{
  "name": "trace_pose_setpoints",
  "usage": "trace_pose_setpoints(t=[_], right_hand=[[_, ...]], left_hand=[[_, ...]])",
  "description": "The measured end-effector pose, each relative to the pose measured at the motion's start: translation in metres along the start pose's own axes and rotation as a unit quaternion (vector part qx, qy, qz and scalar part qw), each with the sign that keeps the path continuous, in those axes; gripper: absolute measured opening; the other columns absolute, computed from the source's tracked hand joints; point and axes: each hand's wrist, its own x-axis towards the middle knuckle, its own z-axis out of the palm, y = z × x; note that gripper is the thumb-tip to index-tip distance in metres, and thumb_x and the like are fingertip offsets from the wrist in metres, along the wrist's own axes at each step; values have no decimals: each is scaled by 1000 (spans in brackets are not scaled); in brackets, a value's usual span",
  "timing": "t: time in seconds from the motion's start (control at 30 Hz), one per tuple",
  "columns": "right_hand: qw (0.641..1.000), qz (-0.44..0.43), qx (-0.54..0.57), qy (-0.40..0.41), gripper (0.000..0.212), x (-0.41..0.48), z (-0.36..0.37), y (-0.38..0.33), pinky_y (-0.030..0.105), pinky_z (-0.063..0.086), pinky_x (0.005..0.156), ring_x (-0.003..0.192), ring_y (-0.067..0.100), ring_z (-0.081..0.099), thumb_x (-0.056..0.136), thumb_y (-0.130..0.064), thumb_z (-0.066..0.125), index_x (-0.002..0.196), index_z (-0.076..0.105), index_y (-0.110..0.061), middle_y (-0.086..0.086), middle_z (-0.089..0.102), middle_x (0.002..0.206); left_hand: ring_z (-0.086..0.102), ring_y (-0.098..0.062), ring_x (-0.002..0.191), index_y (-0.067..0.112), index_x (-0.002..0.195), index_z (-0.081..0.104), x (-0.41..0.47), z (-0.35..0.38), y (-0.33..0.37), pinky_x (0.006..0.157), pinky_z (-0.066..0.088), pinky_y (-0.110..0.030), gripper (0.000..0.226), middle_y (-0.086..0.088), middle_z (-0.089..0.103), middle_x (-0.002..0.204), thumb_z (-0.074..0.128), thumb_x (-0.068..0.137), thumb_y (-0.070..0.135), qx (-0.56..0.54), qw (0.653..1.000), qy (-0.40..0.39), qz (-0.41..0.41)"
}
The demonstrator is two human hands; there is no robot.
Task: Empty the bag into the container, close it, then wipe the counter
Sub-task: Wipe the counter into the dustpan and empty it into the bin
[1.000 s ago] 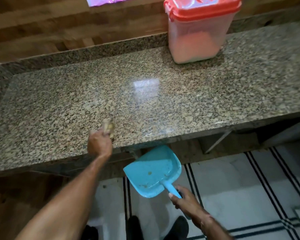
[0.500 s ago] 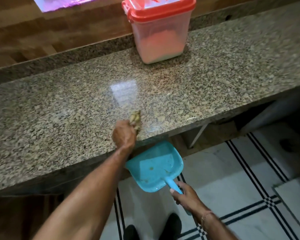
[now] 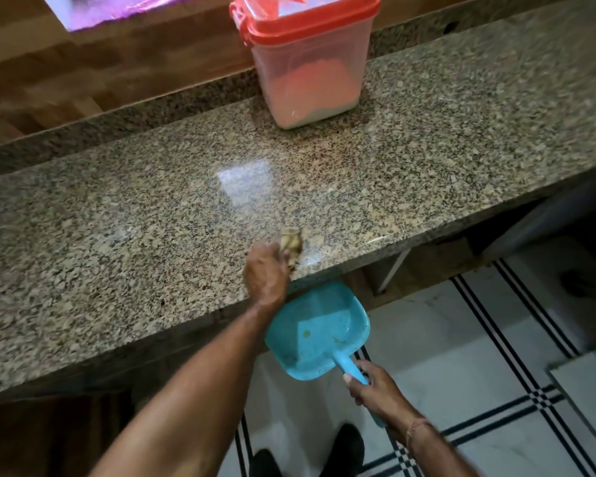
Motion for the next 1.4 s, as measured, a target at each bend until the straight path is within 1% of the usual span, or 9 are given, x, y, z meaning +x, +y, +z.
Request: trace_pose_setpoints(t=[0.13,0.4,0.5,0.67,0.8,0.93,1.07,1.2,1.4], right_hand=[[1000,-5,0,7,9,4,-10,-7,25,51,69,74,11,56,99,-24,61,107,66,-21,-1,61,82],[999,7,17,32,11,16,-20,-15,25,49,64,72,11,55,96,-24,63,104,65,-17,-2,60,82],[999,14,23,37,12,24,-15,-20,25,48,65,74,12,55,98,-21,63,109,66,-16,1,61,84],[999,16,15,40,13,33,-5,-37,25,51,69,76,12,56,100,-18,61,112,65,-15,2,61,86],[998,35,25,51,16,36,-1,-55,23,51,68,80,14,58,101,-19,61,117,64,-14,6,64,92],[995,47,42,72,16,40,8,-69,23,49,68,82,16,57,102,-16,60,116,65,-14,9,63,94],[994,48,61,81,13,49,19,-80,24,48,68,82,19,55,101,-11,61,111,66,-17,8,62,92],[992,48,77,87,12,53,28,-87,16,45,59,76,16,52,100,-9,61,110,67,-13,6,60,87],[988,54,92,108,12,50,24,-88,20,44,66,77,14,52,101,-13,62,111,68,-16,4,60,85]], left_hand=[[65,-16,68,18,101,67,19,-7,-2,43,47,-26,20,0,69,86,53,102,32,-91,995,13,-41],[42,-4,62,6,117,59,42,-54,-66,46,30,-18,28,-1,55,92,50,106,30,-13,974,115,-195],[54,-6,60,11,106,60,29,-22,-29,33,37,-14,24,0,62,87,51,105,33,-20,995,65,-70],[61,-12,73,23,106,70,41,2,14,51,54,-23,16,0,62,91,56,102,31,-88,993,-39,75],[55,-9,59,12,105,60,114,-45,-26,36,39,-15,33,-3,65,85,48,104,42,-170,981,68,-69],[50,-10,62,9,115,51,162,-78,-75,46,43,-25,33,-2,59,89,51,104,40,-107,972,113,-178],[53,-10,68,25,104,47,137,-55,-28,40,40,-14,22,9,52,88,43,106,47,-87,996,31,3],[49,-11,88,27,113,60,114,-22,9,61,43,-15,19,3,45,102,48,105,39,-59,965,-129,220],[48,-8,64,17,110,51,206,-28,-10,48,41,-22,35,5,54,86,45,103,51,-24,995,25,91]])
